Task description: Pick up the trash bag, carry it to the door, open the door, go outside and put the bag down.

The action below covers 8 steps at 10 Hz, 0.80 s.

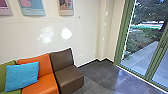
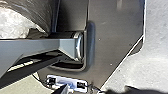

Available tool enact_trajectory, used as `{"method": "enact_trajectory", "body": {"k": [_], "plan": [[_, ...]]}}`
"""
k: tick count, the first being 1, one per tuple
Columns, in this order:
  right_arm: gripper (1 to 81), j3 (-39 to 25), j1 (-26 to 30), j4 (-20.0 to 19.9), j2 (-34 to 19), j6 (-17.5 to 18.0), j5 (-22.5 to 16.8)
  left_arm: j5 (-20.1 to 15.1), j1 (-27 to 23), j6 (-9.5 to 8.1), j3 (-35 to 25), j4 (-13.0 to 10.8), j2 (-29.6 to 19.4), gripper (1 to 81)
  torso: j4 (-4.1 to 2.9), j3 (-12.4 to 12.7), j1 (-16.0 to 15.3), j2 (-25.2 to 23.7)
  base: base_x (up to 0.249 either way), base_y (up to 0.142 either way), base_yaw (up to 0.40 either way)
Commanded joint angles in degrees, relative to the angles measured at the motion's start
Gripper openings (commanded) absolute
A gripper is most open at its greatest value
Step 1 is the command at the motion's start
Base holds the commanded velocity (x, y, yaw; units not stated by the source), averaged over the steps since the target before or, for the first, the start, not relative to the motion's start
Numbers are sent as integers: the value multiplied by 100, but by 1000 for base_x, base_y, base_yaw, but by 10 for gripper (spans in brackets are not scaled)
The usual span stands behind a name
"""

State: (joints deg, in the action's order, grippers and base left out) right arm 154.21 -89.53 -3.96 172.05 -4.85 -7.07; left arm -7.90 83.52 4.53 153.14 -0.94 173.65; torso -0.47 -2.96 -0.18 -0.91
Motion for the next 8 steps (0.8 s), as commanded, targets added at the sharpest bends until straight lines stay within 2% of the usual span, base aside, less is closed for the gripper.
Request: {"method": "enact_trajectory", "body": {"k": [1,8], "plan": [[811,-6,237,53,8,-16,-392,-379,-270,30,-29,-12,21,10,0,0,0,0,0,0,-300],[811,-6,246,71,17,-16,-400,-397,-279,30,-29,-29,47,10,0,0,0,0,0,0,-311]]}}
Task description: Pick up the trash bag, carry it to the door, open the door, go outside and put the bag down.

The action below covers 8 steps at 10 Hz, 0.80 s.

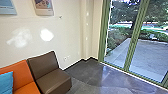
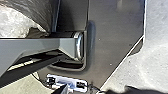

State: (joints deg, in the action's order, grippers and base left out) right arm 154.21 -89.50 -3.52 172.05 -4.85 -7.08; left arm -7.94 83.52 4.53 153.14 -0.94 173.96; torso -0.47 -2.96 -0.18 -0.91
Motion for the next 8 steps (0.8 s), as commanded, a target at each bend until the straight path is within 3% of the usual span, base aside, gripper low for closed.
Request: {"method": "enact_trajectory", "body": {"k": [1,8], "plan": [[811,-6,252,27,25,-16,-399,-393,-279,30,-29,-20,8,10,0,0,0,0,0,0,-320],[811,-6,244,27,25,-16,-390,-410,-296,30,-29,-21,16,10,0,0,0,0,0,0,-321]]}}
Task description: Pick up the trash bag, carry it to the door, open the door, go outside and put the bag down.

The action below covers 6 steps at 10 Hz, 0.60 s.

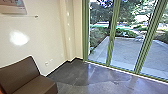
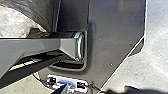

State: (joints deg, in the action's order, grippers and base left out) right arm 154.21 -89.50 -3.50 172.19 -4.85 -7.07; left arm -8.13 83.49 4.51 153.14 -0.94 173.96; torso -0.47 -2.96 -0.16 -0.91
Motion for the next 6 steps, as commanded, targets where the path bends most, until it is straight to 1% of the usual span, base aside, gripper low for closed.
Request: {"method": "enact_trajectory", "body": {"k": [1,6], "plan": [[811,-6,244,25,11,-16,-392,-391,-285,32,-29,-29,16,10,0,0,0,0,0,0,-322],[811,-6,235,25,19,-16,-392,-391,-294,32,-29,-20,16,10,0,0,0,0,0,0,-323]]}}
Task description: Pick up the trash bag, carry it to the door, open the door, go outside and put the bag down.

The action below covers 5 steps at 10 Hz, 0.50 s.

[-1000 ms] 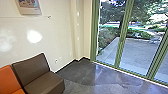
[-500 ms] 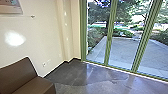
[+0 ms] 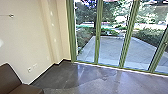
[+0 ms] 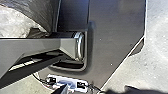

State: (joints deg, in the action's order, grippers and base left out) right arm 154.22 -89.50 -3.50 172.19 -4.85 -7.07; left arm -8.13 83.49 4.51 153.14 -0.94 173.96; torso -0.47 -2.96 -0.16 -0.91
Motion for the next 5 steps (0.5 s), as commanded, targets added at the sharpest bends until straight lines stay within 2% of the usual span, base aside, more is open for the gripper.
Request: {"method": "enact_trajectory", "body": {"k": [1,5], "plan": [[811,-7,244,25,19,-16,-392,-391,-302,32,-29,-20,16,10,0,0,0,0,0,0,-323],[811,-7,235,25,19,-16,-392,-391,-302,41,-29,-20,16,10,0,0,0,0,0,0,-323]]}}
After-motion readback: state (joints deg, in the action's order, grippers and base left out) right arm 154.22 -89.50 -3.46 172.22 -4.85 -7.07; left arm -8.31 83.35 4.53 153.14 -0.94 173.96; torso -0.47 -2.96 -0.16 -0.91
